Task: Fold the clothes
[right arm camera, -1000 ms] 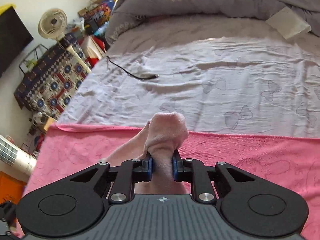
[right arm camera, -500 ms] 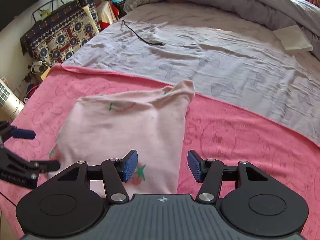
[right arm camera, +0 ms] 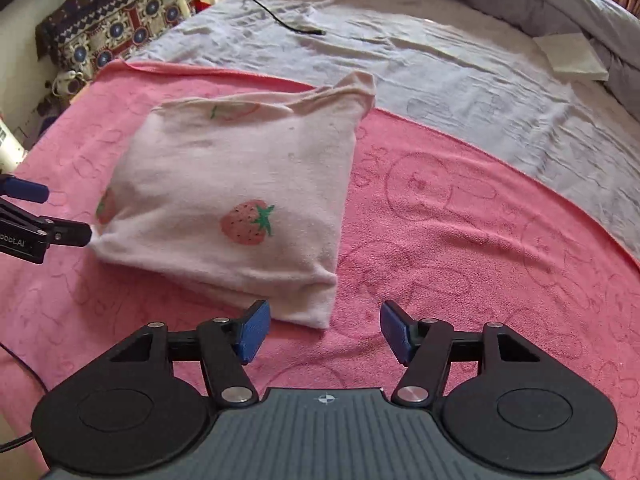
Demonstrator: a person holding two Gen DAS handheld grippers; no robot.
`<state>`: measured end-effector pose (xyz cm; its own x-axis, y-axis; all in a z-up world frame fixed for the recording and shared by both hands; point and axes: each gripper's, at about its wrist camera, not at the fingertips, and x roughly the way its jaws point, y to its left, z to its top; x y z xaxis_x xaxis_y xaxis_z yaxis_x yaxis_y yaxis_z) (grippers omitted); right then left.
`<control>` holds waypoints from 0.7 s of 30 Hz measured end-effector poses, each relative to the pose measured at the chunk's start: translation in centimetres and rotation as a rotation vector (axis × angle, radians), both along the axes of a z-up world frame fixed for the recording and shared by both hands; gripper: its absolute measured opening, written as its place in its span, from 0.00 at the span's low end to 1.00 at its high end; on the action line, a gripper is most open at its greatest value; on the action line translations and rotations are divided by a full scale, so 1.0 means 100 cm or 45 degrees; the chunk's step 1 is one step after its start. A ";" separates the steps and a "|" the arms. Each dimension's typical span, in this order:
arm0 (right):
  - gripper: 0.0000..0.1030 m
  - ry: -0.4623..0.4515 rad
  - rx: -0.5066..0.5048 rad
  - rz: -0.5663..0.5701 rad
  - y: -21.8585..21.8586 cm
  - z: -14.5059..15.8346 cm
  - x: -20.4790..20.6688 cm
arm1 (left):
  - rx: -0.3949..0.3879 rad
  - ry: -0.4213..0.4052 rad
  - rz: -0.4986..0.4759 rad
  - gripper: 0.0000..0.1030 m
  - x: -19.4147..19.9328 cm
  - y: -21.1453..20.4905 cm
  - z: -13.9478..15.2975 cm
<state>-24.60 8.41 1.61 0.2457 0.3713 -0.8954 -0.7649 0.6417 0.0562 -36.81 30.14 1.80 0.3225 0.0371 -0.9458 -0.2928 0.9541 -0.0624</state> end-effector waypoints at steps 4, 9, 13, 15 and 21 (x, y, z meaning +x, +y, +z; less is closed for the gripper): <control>0.63 -0.006 -0.004 0.113 0.001 0.019 -0.026 | -0.105 0.141 -0.020 1.00 0.004 -0.034 -0.009; 0.63 -0.036 -0.052 0.228 0.013 0.020 -0.045 | -0.162 0.196 0.037 1.00 0.011 -0.052 -0.026; 0.64 -0.036 -0.041 0.221 0.017 0.019 -0.041 | -0.124 0.177 0.037 0.99 0.013 -0.055 -0.025; 0.64 -0.026 -0.029 0.206 0.017 0.021 -0.038 | -0.112 0.175 0.039 0.99 0.013 -0.054 -0.024; 0.65 -0.030 -0.001 0.185 0.017 0.026 -0.035 | -0.064 0.160 0.039 0.99 0.012 -0.046 -0.023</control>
<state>-28.08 10.13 4.22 0.2107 0.4034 -0.8904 -0.8507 0.5245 0.0363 -35.62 25.52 -0.46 0.2007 -0.0031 -0.9796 -0.3304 0.9412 -0.0706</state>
